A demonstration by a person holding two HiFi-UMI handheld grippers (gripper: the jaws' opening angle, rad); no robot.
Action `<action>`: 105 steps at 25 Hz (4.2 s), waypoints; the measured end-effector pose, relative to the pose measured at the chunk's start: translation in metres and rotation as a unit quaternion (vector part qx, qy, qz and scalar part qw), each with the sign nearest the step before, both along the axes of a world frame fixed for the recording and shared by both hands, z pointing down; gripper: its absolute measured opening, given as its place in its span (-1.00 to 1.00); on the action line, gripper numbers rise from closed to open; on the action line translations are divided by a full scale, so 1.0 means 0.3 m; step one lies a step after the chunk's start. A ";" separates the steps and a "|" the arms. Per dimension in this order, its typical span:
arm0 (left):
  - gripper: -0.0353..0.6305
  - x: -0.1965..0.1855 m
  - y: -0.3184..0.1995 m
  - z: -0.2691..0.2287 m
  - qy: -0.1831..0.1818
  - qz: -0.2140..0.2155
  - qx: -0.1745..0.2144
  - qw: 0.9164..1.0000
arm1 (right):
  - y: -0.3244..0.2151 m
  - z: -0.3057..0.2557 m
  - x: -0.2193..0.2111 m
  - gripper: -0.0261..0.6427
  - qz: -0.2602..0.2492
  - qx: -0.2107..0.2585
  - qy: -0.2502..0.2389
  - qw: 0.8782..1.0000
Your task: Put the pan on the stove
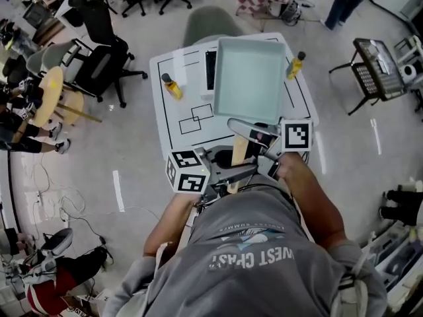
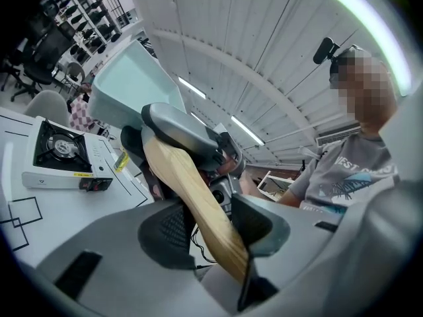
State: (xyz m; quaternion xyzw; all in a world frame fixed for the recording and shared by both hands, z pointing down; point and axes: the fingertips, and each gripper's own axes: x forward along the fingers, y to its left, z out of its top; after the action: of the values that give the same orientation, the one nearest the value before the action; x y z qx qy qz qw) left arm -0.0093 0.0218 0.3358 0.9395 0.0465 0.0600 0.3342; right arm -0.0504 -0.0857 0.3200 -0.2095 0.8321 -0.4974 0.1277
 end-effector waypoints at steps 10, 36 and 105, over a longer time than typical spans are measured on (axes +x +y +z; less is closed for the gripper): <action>-0.42 -0.017 -0.177 0.002 -0.007 -0.076 0.003 0.997 | -0.152 -0.005 -0.070 -0.51 -0.077 0.005 -0.010 0.997; -0.42 0.023 -0.551 0.113 -0.006 -0.149 -0.042 0.988 | -0.497 0.137 -0.077 -0.50 -0.149 -0.037 -0.002 0.988; -0.43 0.210 -0.913 0.688 -0.020 -0.145 -0.231 0.962 | -0.865 0.856 0.166 -0.53 -0.084 -0.235 -0.070 0.966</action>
State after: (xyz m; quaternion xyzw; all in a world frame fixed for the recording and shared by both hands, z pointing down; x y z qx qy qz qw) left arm 0.0537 -0.2522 0.5423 0.8321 -0.0840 0.0171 0.5480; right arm -0.0005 -0.3452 0.5767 -0.1278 0.6953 -0.7014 0.0906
